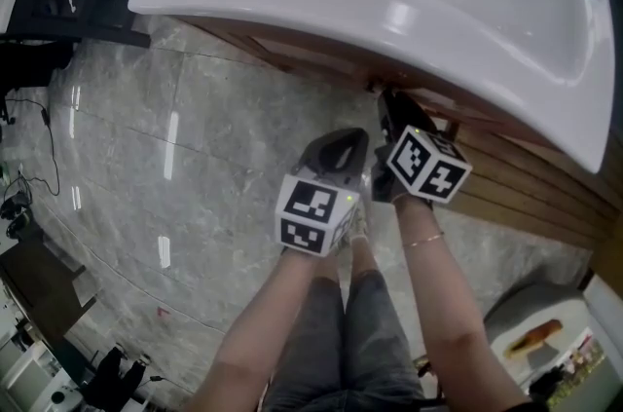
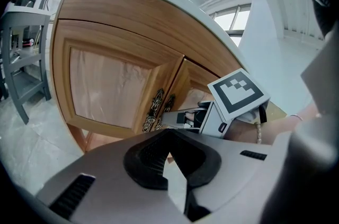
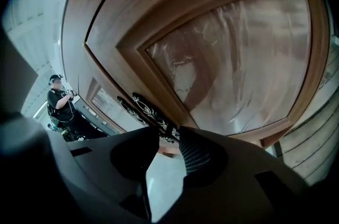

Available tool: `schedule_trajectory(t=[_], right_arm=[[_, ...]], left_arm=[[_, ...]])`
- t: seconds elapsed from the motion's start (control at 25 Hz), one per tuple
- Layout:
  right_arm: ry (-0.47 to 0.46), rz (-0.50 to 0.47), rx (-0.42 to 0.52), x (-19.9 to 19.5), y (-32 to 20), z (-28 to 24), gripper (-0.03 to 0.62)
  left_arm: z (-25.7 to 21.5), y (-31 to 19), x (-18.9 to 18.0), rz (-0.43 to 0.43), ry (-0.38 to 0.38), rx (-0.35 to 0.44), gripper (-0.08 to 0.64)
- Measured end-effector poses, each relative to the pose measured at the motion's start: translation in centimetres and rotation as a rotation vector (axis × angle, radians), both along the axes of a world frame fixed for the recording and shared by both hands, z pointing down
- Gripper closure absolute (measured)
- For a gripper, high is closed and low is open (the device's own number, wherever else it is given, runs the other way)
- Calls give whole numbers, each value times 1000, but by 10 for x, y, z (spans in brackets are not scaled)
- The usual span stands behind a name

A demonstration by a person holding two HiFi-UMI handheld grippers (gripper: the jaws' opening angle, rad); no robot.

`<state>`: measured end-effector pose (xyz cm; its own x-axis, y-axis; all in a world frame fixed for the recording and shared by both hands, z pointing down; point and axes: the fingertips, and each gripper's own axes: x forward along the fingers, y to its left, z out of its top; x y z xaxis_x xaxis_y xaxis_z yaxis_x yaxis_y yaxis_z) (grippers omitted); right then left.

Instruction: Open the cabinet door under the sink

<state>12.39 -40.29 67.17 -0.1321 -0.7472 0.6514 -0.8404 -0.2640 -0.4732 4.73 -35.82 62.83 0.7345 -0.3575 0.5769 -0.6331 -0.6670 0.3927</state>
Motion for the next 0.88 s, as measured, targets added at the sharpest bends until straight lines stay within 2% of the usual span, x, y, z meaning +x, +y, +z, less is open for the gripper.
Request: schedule_trajectory(t=[0.2, 0.6, 0.76, 0.88], right_arm=[[9, -5, -24, -1, -4, 4, 468], [-31, -7, -42, -4, -5, 10, 485], [-37, -15, -34, -5, -5, 11, 490], [-46, 23, -22, -5, -4, 10, 500]], left_arm=[[3, 1, 0, 5, -4, -7, 554], [5, -5, 0, 28, -29, 10, 554], [6, -6, -1, 14, -25, 4, 554], [7, -7, -3, -7, -22, 1, 554]])
